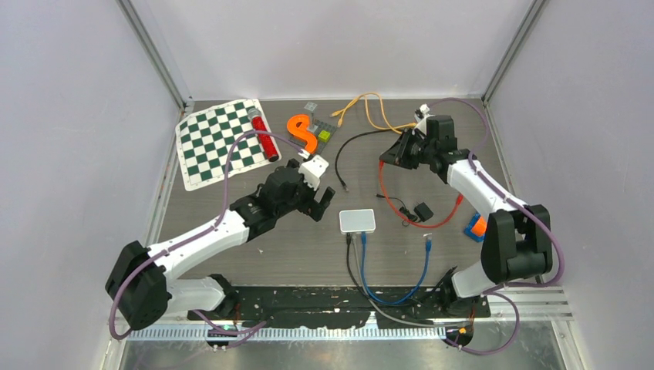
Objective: Pull the plug from the switch port
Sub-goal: Place the connector at the center of the board.
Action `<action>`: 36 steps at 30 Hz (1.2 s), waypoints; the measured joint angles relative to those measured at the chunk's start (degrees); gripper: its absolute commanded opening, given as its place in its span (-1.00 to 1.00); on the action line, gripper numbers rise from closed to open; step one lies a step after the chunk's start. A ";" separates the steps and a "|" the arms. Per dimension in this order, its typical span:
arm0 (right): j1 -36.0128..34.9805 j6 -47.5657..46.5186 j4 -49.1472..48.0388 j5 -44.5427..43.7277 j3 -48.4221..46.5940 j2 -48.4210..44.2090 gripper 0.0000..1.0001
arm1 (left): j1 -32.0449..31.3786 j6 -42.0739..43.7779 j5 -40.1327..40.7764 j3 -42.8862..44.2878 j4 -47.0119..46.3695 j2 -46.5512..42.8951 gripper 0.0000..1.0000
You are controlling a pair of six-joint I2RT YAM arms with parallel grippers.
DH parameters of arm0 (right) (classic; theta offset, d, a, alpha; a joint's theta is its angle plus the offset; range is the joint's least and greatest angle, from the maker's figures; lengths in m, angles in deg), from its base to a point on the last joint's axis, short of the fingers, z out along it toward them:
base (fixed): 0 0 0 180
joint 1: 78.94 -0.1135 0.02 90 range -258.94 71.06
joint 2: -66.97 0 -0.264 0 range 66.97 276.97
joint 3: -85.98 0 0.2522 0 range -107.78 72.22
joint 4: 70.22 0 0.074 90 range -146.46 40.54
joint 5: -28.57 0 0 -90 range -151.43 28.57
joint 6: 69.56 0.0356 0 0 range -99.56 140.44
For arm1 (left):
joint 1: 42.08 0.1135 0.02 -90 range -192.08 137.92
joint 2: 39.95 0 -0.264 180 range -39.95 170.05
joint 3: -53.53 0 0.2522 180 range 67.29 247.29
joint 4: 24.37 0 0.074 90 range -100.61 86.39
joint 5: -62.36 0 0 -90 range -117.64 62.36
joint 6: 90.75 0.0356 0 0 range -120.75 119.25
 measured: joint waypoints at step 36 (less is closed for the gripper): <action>-0.02 9.14 -11.37 -1.57 2.25 12.31 -0.10 | 0.00 -1.27 5.20 -4.28 -0.87 -4.04 0.99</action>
